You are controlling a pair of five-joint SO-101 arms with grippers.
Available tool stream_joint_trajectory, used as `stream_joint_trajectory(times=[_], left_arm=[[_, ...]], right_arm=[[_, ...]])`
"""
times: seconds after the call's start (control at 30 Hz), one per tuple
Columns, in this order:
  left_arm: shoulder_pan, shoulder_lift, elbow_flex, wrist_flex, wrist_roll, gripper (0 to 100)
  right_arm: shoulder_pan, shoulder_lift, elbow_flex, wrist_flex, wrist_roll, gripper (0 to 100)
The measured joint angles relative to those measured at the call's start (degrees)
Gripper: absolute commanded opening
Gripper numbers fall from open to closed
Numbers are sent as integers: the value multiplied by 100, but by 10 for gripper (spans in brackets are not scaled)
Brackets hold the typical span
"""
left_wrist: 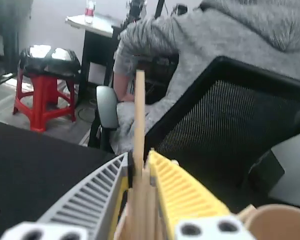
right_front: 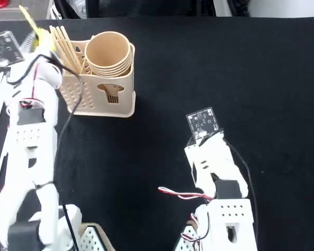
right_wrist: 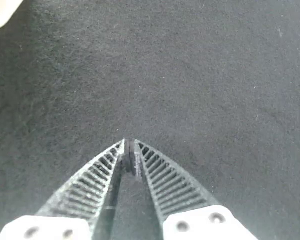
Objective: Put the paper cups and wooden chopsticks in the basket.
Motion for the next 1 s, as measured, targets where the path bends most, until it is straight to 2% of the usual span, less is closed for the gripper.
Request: stream_joint_trajectory(times=[0.1, 0.23, 0.33, 0.47, 0.6, 0.77, 1.0], left_arm=[[141, -633, 0, 1143, -18, 178], [-35, -1644, -18, 2400, -167, 178], [-396, -1987, -246, 3218, -501, 177], [-1152, -1811, -791, 4422, -1046, 162], [-1846, -879, -1468, 5398, -1837, 152], [-2171, 1099, -2453, 6084, -2989, 152], [-2295, 4193, -4475, 6822, -3604, 152]], right_arm=[[0, 0, 0, 0, 0, 11], [0, 0, 0, 0, 0, 11], [0, 0, 0, 0, 0, 11], [0, 0, 0, 0, 0, 11], [0, 0, 0, 0, 0, 11], [0, 0, 0, 0, 0, 11], [0, 0, 0, 0, 0, 11]])
